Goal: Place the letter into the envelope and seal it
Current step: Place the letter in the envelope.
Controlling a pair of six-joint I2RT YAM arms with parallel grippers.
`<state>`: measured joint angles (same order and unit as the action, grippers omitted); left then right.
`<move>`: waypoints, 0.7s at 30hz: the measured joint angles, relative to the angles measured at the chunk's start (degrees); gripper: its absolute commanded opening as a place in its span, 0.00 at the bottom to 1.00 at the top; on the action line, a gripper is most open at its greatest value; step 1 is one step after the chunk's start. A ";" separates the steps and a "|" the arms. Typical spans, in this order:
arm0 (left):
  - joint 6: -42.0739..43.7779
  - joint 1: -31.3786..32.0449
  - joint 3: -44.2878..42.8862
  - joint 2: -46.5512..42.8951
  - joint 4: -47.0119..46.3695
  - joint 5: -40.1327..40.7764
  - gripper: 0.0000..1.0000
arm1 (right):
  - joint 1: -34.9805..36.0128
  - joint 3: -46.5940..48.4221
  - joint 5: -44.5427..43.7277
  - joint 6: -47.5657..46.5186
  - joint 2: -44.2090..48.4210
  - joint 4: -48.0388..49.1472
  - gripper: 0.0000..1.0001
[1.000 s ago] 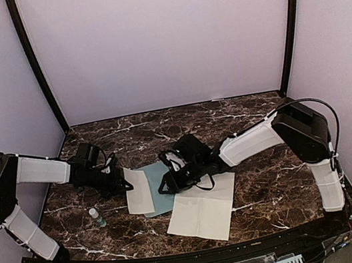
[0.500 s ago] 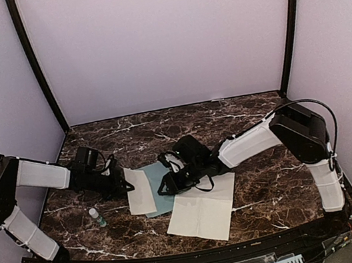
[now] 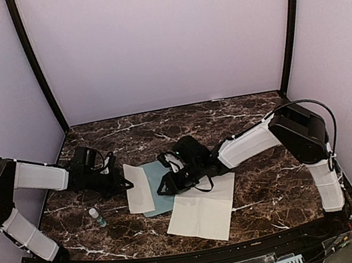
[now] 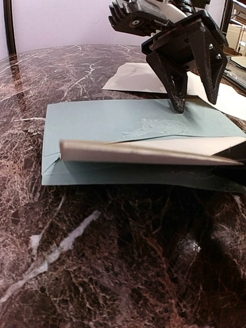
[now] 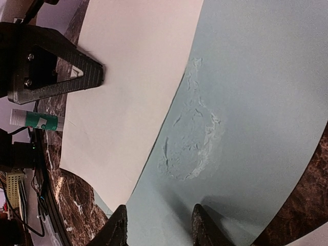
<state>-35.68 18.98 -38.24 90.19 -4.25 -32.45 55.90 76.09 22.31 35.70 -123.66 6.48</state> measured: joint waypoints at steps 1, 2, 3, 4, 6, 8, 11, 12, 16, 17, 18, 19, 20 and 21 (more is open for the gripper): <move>-0.20 0.09 0.22 0.04 -0.22 -0.07 0.00 | 0.00 0.02 0.02 0.04 0.00 0.02 0.40; -0.63 0.24 0.46 0.13 -0.50 -0.15 0.00 | 0.00 0.02 0.02 0.07 -0.02 0.02 0.40; -1.05 0.35 0.68 0.26 -0.83 -0.24 0.00 | 0.00 0.04 0.04 0.13 -0.02 0.04 0.40; -1.51 0.44 0.94 0.46 -1.27 -0.35 0.00 | 0.00 0.04 0.07 0.15 -0.02 0.04 0.40; -2.73 0.59 1.36 0.96 -2.14 -0.52 0.00 | 0.00 0.07 0.15 0.20 -0.09 0.09 0.40; -3.85 0.81 1.79 1.36 -3.23 -0.70 0.00 | 0.00 0.09 0.22 0.22 -0.13 0.20 0.40; -5.27 1.07 2.43 1.99 -4.87 -1.01 0.00 | 0.02 0.09 0.31 0.24 -0.15 0.28 0.40; -5.64 1.18 2.54 2.25 -5.42 -1.14 0.00 | 0.02 0.09 0.37 0.24 -0.20 0.33 0.40; -7.06 1.73 2.71 3.54 -7.19 -1.66 0.00 | 0.13 0.09 0.44 0.28 -0.33 0.66 0.40; -7.30 2.01 2.71 3.93 -7.63 -1.70 0.00 | 0.17 0.11 0.46 0.31 -0.37 0.79 0.40; -7.61 2.27 2.71 4.28 -7.98 -1.79 0.00 | 0.22 0.13 0.50 0.35 -0.42 0.87 0.40; -7.91 2.56 2.71 4.55 -8.22 -1.86 0.00 | 0.26 0.20 0.57 0.39 -0.44 0.87 0.40; -8.17 2.80 2.71 4.79 -8.46 -1.86 0.00 | 0.31 0.20 0.61 0.39 -0.44 0.85 0.39; -8.37 2.97 2.71 4.92 -8.68 -1.86 0.00 | 0.33 0.20 0.59 0.42 -0.46 0.87 0.40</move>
<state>-44.05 21.96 -35.53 95.11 -12.93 -34.30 56.23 76.29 22.90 36.12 -124.11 7.35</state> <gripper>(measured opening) 0.008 0.397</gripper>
